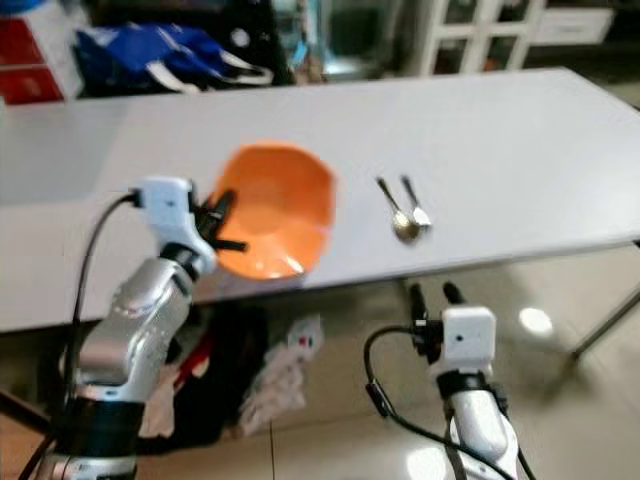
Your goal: Setting the table
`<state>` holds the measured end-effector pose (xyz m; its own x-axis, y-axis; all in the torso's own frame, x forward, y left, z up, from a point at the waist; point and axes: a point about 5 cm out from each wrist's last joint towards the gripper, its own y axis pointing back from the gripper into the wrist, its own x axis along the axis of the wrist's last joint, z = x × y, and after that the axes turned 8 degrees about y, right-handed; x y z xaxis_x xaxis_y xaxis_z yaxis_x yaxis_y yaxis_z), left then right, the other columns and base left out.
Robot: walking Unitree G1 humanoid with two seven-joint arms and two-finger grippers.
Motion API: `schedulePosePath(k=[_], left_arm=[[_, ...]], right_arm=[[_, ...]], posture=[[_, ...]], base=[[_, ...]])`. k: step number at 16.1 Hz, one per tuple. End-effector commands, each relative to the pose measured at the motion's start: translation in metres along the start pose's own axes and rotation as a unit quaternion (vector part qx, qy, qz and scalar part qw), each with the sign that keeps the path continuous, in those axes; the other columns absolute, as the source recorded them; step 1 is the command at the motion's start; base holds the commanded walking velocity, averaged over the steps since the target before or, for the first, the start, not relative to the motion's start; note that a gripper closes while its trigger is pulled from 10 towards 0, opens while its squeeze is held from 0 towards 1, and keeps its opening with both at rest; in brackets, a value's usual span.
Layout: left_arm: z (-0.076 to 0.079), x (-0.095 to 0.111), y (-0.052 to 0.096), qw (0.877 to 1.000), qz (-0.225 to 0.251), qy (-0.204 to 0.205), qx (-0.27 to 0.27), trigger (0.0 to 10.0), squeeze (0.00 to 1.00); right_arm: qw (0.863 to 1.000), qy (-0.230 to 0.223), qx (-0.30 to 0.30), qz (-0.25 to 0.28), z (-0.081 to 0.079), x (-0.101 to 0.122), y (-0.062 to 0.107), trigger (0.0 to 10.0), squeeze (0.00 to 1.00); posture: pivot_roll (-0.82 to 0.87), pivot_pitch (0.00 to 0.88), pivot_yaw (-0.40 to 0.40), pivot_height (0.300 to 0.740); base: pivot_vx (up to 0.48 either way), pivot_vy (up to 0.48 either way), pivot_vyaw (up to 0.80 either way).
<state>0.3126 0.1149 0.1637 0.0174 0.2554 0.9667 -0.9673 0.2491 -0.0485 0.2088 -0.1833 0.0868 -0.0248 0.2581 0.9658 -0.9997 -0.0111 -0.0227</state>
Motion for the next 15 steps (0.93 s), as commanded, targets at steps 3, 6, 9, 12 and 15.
schedulePosePath(k=[3, 6, 9, 12, 15], left_arm=[[-0.006, 0.006, -0.016, 1.0, -0.001, 0.013, -0.003, 0.0, 0.0], [0.015, 0.0, -0.044, 0.995, -0.034, 0.089, -0.036, 0.0, 0.0], [0.033, 0.005, -0.063, 0.991, -0.033, 0.115, -0.055, 0.0, 0.0], [0.044, 0.019, -0.07, 0.992, 0.01, 0.111, -0.054, 0.0, 0.0], [0.048, 0.015, -0.071, 0.992, 0.014, 0.109, -0.054, 0.0, 0.0]], right_arm=[[1.0, -0.001, 0.007, 0.005, -0.006, 0.002, -0.001, 10.0, 0.0], [1.0, -0.003, 0.009, 0.003, -0.007, 0.002, 0.001, 10.0, 0.0], [1.0, -0.003, 0.008, 0.003, -0.008, 0.004, 0.005, 10.0, 0.0], [1.0, 0.007, 0.006, 0.004, -0.009, 0.008, 0.01, 10.0, 0.0], [1.0, 0.017, 0.009, 0.006, -0.008, 0.013, 0.009, 10.0, 0.0]], posture=[[-0.04, 0.0, 0.02, 0.74], [-0.06, 0.0, 0.025, 0.74], [-0.08, 0.0, 0.032, 0.74], [-0.09, 0.003, 0.035, 0.74], [-0.09, 0.009, 0.029, 0.74]], base=[[0.0, 0.0, 0.0], [0.0, 0.0, 0.0], [0.0, 0.0, 0.0], [0.081, -0.277, 0.0], [0.249, -0.406, 0.8]])
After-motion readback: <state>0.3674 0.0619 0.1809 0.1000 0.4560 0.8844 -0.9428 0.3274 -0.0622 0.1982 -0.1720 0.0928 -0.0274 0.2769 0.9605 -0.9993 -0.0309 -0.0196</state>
